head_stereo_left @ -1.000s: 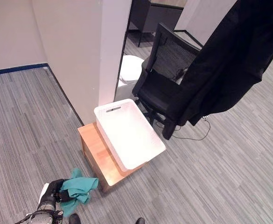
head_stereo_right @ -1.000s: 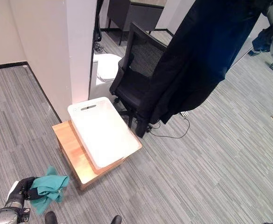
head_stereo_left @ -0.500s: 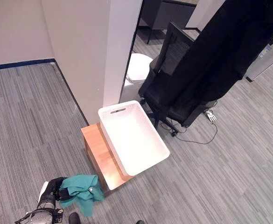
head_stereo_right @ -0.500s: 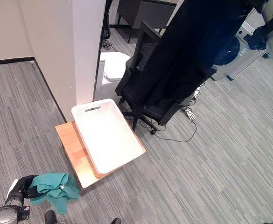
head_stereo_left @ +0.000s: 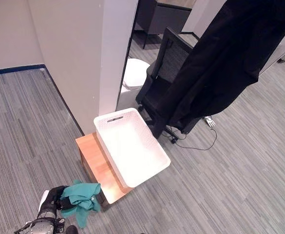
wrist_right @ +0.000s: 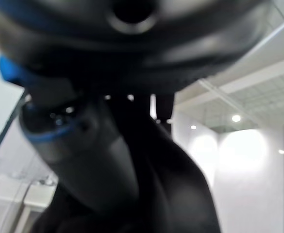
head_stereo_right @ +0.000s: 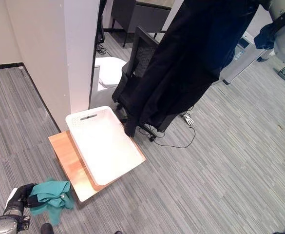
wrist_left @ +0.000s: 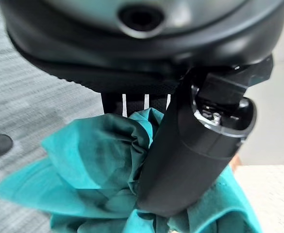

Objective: Pick up bed clothes into laundry basket.

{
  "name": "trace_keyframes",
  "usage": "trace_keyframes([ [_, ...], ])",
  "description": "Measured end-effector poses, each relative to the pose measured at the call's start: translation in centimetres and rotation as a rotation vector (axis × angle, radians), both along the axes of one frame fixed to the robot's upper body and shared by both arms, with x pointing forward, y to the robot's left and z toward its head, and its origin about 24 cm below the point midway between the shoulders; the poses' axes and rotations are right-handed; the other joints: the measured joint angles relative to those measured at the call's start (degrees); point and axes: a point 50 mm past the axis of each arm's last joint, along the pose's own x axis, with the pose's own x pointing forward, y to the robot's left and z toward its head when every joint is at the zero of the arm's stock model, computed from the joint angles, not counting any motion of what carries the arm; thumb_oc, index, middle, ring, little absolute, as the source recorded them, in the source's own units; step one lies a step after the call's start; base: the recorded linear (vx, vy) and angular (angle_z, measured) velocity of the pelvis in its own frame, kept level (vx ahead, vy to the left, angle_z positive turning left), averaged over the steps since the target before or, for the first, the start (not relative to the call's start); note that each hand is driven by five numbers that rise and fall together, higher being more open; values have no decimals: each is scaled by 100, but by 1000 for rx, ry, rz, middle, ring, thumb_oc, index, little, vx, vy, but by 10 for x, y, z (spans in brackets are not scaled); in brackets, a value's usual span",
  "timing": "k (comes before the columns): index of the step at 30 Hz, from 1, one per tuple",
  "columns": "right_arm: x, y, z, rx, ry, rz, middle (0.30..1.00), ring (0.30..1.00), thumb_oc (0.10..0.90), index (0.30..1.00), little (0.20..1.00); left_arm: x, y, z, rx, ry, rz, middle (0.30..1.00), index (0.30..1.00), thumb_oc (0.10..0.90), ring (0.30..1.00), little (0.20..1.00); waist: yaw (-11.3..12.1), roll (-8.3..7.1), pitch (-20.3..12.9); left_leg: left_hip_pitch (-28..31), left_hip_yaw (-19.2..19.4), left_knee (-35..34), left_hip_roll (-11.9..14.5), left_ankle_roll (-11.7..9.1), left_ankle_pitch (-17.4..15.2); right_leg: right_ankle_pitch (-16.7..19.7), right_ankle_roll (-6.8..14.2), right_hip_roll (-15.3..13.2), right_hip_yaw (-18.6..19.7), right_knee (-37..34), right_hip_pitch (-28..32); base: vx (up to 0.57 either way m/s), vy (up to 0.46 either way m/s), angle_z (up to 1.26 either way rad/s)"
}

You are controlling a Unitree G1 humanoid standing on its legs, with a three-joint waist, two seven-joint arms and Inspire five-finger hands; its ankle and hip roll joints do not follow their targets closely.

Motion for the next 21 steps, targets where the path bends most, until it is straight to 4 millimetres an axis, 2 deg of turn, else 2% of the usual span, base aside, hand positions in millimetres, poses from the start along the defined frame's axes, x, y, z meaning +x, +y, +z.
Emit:
trace_keyframes([
  [5,2,3,-1,12,6,17,300,300,400,300,300,3,-4,-1,-5,2,-16,300,300,400,300,300,-4,64,47,0,-1,-7,-2,0,0,-44,39,6,-2,-30,5,-3,13,-1],
  [10,3,12,-12,-4,44,63,300,300,400,300,300,-3,-4,-6,-13,25,-5,300,300,400,300,300,-11,104,78,-21,-9,-54,-15,-2,-2,-88,44,14,-57,-74,-1,-2,1,1],
  [21,6,9,-18,9,67,54,300,300,400,300,300,-10,-3,-9,-13,45,1,300,300,400,300,300,3,108,81,-34,-14,-175,-57,-4,-20,-126,58,-20,-54,12,-85,-1,5,1],
])
